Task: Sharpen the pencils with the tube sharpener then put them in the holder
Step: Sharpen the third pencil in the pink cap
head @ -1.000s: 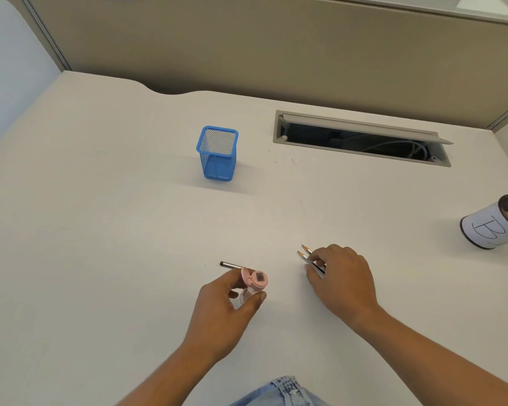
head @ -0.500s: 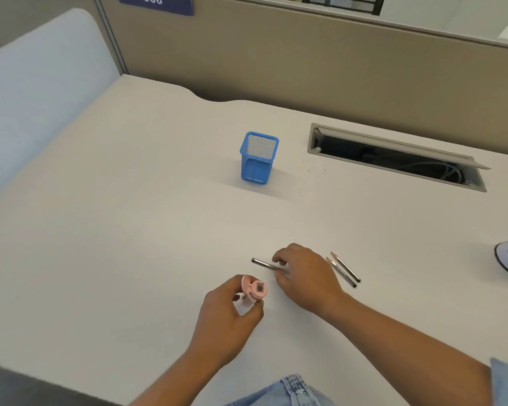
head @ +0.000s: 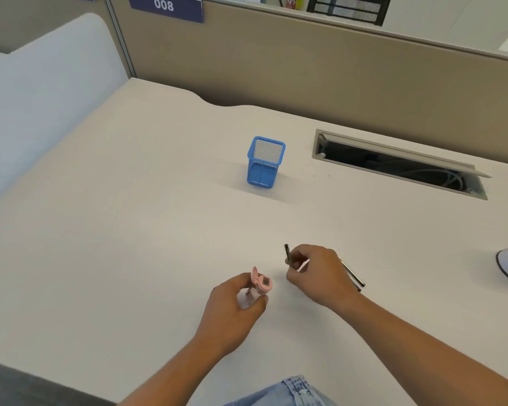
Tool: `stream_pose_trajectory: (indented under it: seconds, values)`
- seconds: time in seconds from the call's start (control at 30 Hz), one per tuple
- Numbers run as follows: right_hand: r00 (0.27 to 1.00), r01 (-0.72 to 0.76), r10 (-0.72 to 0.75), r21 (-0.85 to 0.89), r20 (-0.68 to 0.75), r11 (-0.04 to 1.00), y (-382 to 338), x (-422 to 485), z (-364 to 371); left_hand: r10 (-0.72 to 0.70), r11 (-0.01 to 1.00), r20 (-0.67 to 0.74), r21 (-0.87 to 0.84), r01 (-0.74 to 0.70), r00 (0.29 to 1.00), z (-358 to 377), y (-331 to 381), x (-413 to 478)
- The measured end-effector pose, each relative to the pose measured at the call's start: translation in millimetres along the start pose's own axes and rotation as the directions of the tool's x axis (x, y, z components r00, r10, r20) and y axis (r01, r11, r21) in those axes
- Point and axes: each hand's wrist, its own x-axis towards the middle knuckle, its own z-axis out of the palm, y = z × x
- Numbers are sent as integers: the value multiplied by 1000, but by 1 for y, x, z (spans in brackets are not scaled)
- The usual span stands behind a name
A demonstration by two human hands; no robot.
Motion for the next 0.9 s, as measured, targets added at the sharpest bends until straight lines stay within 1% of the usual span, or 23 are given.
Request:
stream_pose_trajectory:
  seconds: [0.03,0.07,0.1,0.17,0.23,0.33,0.47,0.57,0.7,0.77,0.83,0.9]
  values:
    - [999,-55,54,180,11,982,-4,-7,-11,25,999,22,-21,-24,999,-2,5,1]
    - [994,-108,98,346,46,932,-8,-15,-23,54,997,56,-49,-52,997,-3,11,2]
    - [989,-145,119,475,85,868,-12,-25,-36,87,993,103,-86,-78,991,-6,18,1]
    - [988,-157,123,610,99,777,-17,-48,-60,168,976,213,-174,-132,962,-10,33,-2]
    - [992,-122,116,663,54,738,-20,-70,-81,233,958,284,-233,-169,930,-13,47,-6]
    - [997,-42,80,688,-24,725,-26,-98,-103,288,939,318,-278,-201,904,-16,65,-13]
    - [997,49,11,718,-79,694,-27,-118,-117,381,919,281,-217,-329,881,-15,88,-19]
    - [993,88,-14,661,-116,745,-20,-123,-121,419,907,250,-163,-388,873,-8,99,-20]
    - [989,108,-28,591,-143,799,-12,-128,-126,441,897,216,-109,-427,871,-1,105,-19]
    - [990,116,-51,558,-132,822,-8,-130,-128,445,895,206,-88,-436,871,2,107,-19]
    - [988,150,-102,510,-120,847,-6,-131,-128,443,896,199,-74,-437,874,4,110,-18]
    - [978,194,-139,427,-157,883,-3,-131,-127,429,903,206,-93,-418,880,5,112,-18]
